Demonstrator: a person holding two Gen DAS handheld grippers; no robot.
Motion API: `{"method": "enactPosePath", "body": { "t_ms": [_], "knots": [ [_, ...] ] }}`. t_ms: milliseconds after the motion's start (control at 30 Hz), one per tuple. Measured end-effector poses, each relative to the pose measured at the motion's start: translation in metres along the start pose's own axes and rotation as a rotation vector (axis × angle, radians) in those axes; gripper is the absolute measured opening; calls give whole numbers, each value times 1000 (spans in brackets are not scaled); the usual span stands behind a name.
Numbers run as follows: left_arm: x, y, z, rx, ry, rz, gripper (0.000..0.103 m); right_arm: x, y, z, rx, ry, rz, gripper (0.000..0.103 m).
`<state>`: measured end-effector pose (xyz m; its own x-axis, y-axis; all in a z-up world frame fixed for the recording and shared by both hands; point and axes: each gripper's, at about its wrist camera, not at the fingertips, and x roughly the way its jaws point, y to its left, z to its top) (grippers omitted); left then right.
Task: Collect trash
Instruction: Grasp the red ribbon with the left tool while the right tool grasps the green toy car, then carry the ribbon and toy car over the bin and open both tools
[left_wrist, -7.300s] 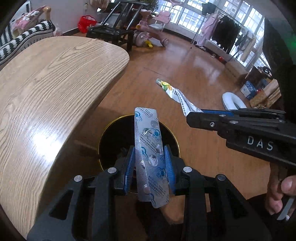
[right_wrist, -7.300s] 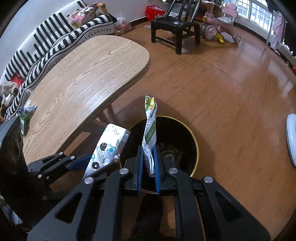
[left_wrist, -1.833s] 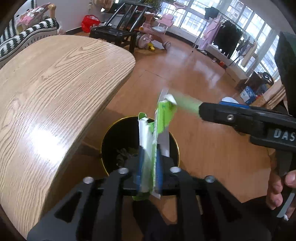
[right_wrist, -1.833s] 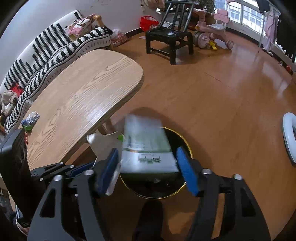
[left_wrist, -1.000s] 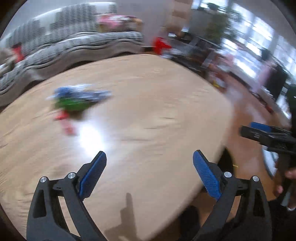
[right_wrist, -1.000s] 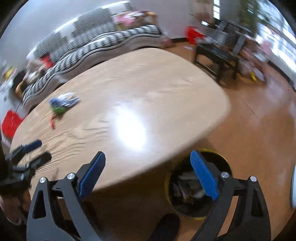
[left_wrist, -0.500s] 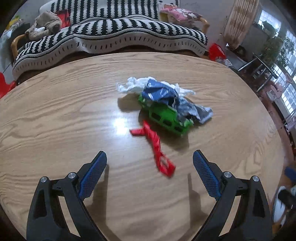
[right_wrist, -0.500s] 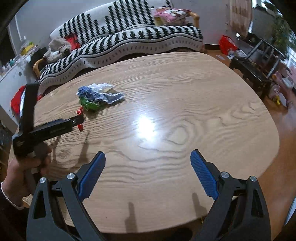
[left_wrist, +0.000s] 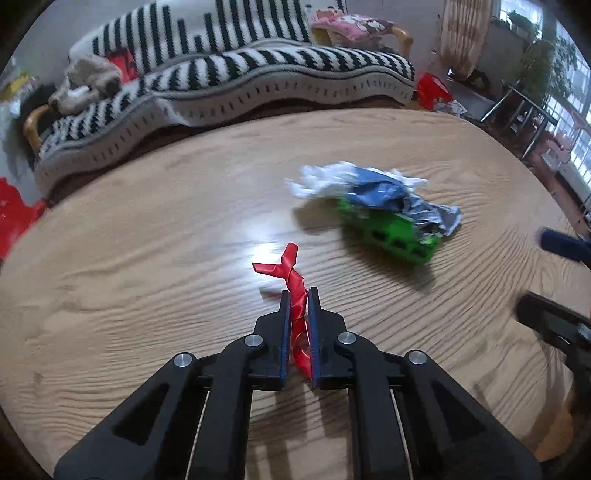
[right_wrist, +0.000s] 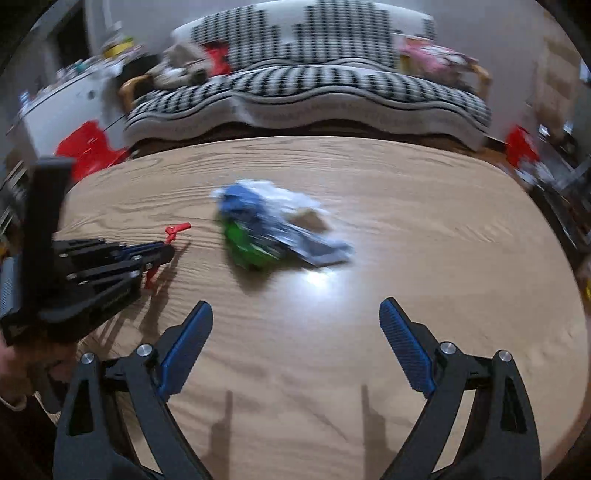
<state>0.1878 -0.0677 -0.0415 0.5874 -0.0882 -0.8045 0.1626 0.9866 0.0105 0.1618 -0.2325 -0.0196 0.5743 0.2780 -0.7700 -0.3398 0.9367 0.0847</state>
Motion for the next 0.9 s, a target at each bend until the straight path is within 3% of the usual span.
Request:
{"method": "enactPosePath", "body": {
  "t_ms": [100, 333, 400, 433, 500, 567, 700, 900],
  "knots": [
    [-17, 19, -6, -24, -8, 9, 8, 26, 18, 12, -47, 32, 24, 76],
    [-36, 47, -13, -58, -26, -5, 8, 74, 37, 34, -96, 76, -16, 59],
    [-37, 47, -15, -56, -24, -10, 8, 83, 37, 37, -79, 89, -10, 51],
    [-37, 48, -15, -61, -23, -16, 8, 86, 37, 38, -70, 96, -5, 38],
    [-40, 51, -14, -69, -24, -23, 8, 83, 40, 34, -73, 96, 2, 29],
    [-46, 52, -14, -71, -32, -30, 8, 78, 48, 29, -99, 94, 13, 27],
    [-53, 56, -19, -94, -29, -59, 8, 50, 64, 9, -96, 97, 117, 27],
    [-66, 54, -30, -93, -23, -81, 8, 8, 78, -19, -87, 95, 122, 26]
  ]
}}
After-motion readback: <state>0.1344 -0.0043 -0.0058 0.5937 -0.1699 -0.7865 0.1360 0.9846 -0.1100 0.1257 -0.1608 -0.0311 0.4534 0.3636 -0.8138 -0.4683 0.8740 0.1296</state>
